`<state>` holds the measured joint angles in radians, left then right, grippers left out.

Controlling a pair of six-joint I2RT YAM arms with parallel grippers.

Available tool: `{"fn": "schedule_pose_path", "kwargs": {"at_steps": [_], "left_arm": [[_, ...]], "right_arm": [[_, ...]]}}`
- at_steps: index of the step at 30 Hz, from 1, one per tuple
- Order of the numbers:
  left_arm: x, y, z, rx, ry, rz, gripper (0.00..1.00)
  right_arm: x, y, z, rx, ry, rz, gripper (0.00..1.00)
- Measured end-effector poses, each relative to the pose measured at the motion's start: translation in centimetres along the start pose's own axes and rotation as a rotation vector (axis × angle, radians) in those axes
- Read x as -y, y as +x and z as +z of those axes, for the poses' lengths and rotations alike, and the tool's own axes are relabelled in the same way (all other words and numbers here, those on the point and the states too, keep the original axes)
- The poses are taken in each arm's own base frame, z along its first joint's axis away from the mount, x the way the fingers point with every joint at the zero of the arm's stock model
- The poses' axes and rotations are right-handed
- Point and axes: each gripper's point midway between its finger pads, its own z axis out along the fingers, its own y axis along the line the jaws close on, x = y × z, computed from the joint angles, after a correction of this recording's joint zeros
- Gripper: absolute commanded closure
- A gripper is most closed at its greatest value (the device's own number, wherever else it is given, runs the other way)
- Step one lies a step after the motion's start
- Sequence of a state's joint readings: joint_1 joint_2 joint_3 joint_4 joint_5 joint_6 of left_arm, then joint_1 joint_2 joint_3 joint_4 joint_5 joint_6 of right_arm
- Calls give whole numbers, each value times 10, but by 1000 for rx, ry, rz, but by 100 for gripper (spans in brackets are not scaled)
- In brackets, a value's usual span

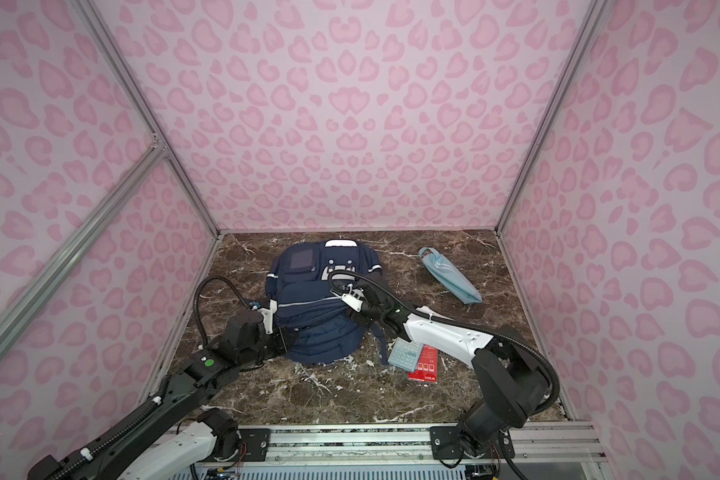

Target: Pack the student bag

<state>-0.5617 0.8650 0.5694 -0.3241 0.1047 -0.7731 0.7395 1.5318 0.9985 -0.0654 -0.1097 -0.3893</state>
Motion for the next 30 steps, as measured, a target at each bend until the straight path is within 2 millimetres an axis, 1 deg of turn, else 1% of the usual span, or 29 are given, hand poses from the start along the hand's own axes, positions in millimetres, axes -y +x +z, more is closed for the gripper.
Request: {"fn": "schedule_pose_path", "kwargs": {"at_steps": [1,3,5,7,9,10,12,14,16,17,19,21,23,24,27,28,30], "left_arm": [[4,2,2,-13,4,1,97],[9,5,5,-35,4,11,97],[12,8,8,-51,2,17,97],[14,10,10,-61,0,20,97],[15,12,12,-68,-3,24,97],[15,13,13,-71,-4,26,97],[15,13,13,-70,-5,21,97],[14,12,13,-66,-11,16,97],[12,12,13,-61,-20,15,97],[10,11,14,-56,-26,12,97],[7,9,13,-39,-42,10,97],[1,6,11,-27,-65,8,97],[-11,0,10,-12,-104,2,97],[-20,-4,11,-1,-125,-16,97],[-58,-10,12,17,-210,-77,97],[-68,-14,11,28,-232,-86,97],[-76,-25,8,64,-241,-101,97]], "right_arm": [[-2,-8,-8,28,-7,10,26],[-13,-24,-18,85,-43,9,26],[-33,-33,-19,111,-93,-16,27],[-56,-35,-12,99,-143,-59,29],[-76,-36,-1,84,-187,-110,33],[-86,-37,6,76,-211,-132,37],[-95,-36,17,59,-231,-159,44],[-97,-36,27,41,-227,-164,60],[-102,-34,35,24,-237,-171,83],[-103,-33,37,16,-239,-173,91],[-106,-29,39,3,-242,-184,100],[-107,-26,38,7,-245,-199,100],[-104,-22,36,8,-239,-203,100],[-101,-20,34,8,-235,-199,100],[-91,-19,29,19,-230,-201,100],[-88,-20,27,27,-235,-196,100],[-84,-19,25,41,-246,-181,100]]}}
